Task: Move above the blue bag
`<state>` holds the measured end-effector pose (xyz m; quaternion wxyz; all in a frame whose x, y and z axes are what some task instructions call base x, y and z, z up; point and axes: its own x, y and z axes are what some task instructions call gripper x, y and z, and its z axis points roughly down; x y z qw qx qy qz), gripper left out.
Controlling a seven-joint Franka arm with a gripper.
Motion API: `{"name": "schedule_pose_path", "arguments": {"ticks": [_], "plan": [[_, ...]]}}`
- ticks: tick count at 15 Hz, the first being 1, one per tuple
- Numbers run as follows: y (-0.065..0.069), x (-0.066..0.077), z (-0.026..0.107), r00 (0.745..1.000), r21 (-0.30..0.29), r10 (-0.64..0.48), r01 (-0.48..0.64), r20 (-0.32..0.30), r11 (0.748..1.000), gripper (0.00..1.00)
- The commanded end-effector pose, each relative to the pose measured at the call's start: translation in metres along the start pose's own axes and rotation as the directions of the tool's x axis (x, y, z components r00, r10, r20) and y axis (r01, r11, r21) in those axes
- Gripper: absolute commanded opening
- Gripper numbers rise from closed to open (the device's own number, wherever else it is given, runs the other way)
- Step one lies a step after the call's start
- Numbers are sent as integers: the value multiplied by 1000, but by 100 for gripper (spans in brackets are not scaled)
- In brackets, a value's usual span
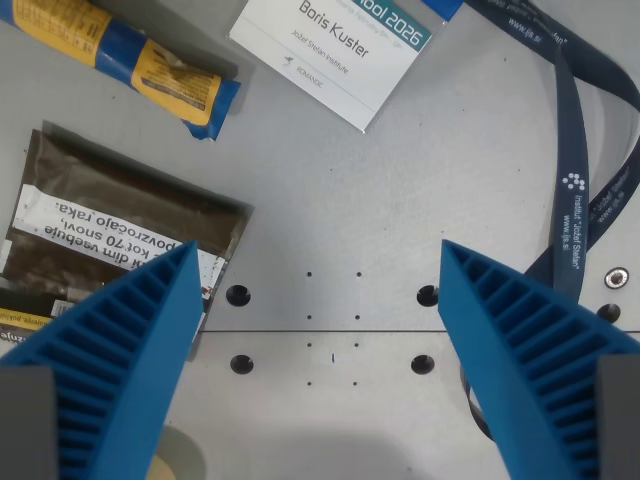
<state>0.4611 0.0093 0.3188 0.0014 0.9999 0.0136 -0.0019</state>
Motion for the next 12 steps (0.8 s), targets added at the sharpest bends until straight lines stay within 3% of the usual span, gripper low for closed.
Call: {"name": "schedule_pose_path", "arguments": {"ticks": [1,7,12], "plan": [[0,0,-2,1000,0,0,0,-4,1000,100],[-1,0,-1,1000,1,-30,30,-3,1000,100],[-4,2,4,992,6,-129,129,-11,992,100]]}}
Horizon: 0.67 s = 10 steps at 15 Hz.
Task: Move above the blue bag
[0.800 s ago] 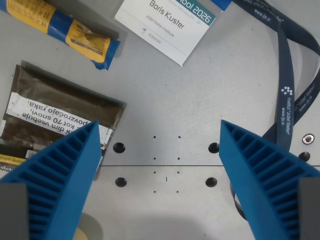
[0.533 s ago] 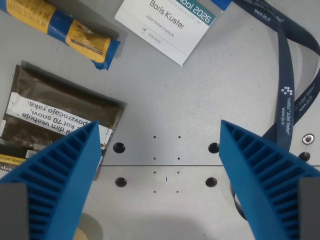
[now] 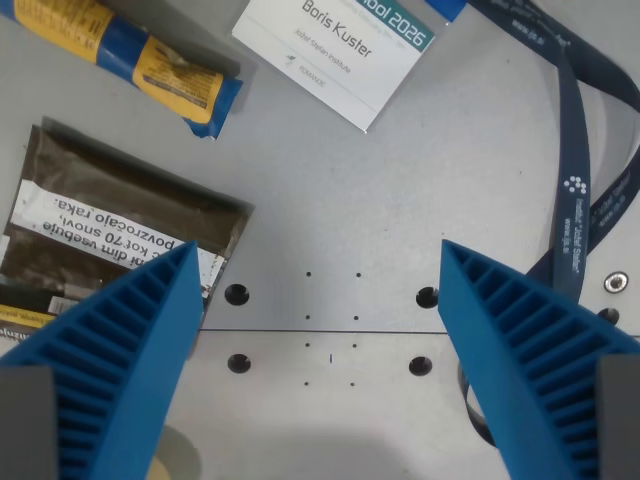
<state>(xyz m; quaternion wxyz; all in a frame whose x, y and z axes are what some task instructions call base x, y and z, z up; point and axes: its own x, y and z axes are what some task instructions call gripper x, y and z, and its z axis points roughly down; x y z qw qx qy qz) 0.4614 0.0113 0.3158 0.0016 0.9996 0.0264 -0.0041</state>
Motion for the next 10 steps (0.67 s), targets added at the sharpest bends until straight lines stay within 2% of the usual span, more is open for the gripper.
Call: {"name": "schedule_pose_path", "arguments": {"ticks": [1,5,10], "plan": [[-4,2,3,991,7,-130,130,-19,991,100],[-10,5,14,967,12,-255,255,-29,967,100],[-23,9,32,910,16,-411,412,-45,911,100]]}}
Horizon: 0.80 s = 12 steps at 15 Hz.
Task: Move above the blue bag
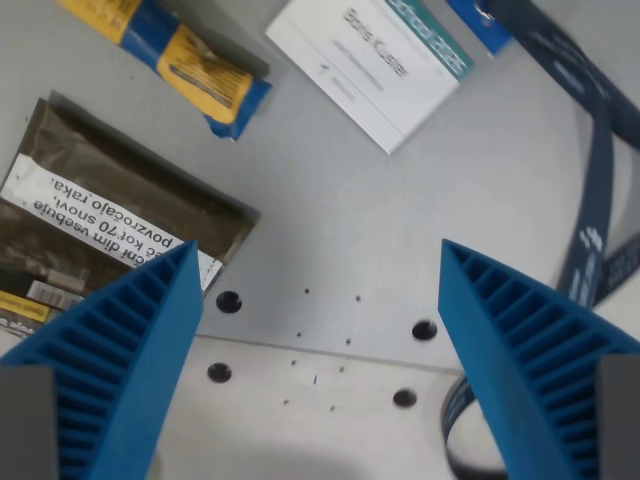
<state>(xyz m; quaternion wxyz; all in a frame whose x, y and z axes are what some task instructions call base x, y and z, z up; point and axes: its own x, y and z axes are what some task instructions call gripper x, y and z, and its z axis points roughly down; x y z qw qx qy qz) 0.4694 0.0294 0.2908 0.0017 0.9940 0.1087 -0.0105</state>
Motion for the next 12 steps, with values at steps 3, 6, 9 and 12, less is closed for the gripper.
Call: {"name": "schedule_pose_path", "arguments": {"ticks": [3,6,9,12], "plan": [[-13,5,19,934,14,-351,353,-68,936,100],[-23,10,34,894,14,-442,445,-77,896,100],[-32,16,48,844,12,-529,532,-84,847,100],[-43,22,62,787,11,-611,614,-84,789,100]]}}
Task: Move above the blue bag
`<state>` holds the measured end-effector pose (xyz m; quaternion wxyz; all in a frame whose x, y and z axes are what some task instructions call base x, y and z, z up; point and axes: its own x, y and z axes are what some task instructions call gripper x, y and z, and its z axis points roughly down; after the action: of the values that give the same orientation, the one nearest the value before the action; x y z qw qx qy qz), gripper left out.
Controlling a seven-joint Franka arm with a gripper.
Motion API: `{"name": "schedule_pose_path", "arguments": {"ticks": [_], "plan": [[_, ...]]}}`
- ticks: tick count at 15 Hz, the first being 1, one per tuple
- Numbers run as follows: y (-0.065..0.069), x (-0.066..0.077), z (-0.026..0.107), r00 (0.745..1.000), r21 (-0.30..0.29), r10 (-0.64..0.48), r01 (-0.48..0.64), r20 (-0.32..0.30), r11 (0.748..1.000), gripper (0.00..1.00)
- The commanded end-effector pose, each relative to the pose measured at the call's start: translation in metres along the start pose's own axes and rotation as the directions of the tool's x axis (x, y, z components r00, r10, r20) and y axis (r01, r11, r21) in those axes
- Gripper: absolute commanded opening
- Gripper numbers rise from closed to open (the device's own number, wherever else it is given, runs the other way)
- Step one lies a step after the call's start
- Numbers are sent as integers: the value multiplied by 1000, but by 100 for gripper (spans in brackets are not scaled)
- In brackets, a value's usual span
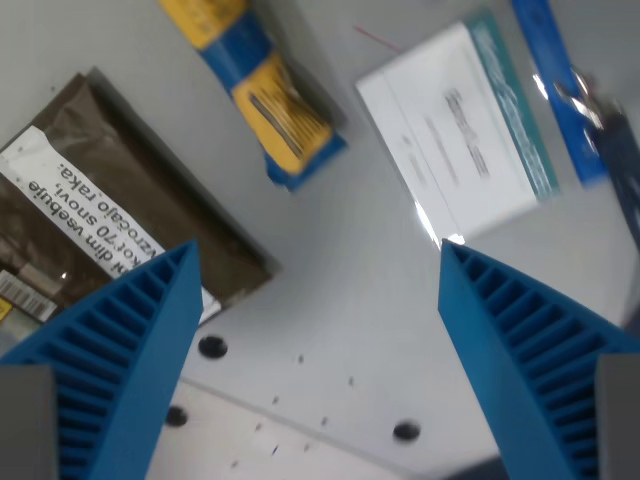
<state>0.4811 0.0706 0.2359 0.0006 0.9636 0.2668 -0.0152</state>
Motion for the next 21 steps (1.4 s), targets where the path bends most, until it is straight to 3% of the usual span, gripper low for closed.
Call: {"name": "schedule_pose_path", "arguments": {"ticks": [1,8,11,18,21], "plan": [[-7,5,12,928,6,-362,364,-92,931,100],[-21,28,45,838,10,-541,543,-74,840,100],[-25,38,57,819,18,-571,573,-61,820,100],[-29,54,78,811,21,-583,585,-48,811,100],[-29,57,82,824,17,-564,566,-49,824,100]]}}
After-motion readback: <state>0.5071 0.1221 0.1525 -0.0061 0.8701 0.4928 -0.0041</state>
